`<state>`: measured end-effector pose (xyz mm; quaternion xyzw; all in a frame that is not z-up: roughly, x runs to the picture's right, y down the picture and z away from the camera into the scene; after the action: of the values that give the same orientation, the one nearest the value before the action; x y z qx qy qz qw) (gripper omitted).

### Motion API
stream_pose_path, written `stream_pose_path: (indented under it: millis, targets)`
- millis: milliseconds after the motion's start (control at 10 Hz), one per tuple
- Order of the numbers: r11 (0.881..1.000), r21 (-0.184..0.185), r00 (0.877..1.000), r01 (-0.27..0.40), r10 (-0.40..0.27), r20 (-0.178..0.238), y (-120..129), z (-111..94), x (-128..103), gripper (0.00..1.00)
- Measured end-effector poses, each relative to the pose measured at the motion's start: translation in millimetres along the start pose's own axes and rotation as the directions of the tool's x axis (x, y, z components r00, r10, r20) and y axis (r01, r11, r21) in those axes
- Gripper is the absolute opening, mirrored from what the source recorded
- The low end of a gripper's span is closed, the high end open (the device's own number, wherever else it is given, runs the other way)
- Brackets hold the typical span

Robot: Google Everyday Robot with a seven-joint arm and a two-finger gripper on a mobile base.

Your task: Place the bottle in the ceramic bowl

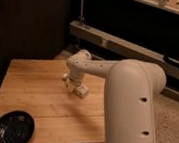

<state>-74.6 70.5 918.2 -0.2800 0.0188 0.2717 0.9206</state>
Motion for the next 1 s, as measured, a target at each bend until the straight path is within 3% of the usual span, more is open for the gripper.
stream_pose_path:
  millis: [200, 400, 500, 600, 800, 1000]
  targets:
    - [0.999, -0.043, 0.998, 0.004, -0.001, 0.058, 0.7, -11.4, -8.7, 0.34]
    - [0.995, -0.080, 0.991, 0.066, -0.056, 0.123, 16.4, -34.6, -36.0, 0.17]
    - [0.989, -0.099, 0.981, 0.114, -0.096, 0.168, 28.0, -53.8, -53.5, 0.07]
    - [0.978, -0.120, 0.965, 0.171, -0.142, 0.222, 40.0, -82.3, -65.2, 0.01]
    - [0.950, -0.151, 0.923, 0.274, -0.216, 0.318, 61.1, -127.9, -81.8, 0.00]
    - [0.890, -0.188, 0.847, 0.416, -0.304, 0.436, 89.2, -181.9, -100.2, 0.00]
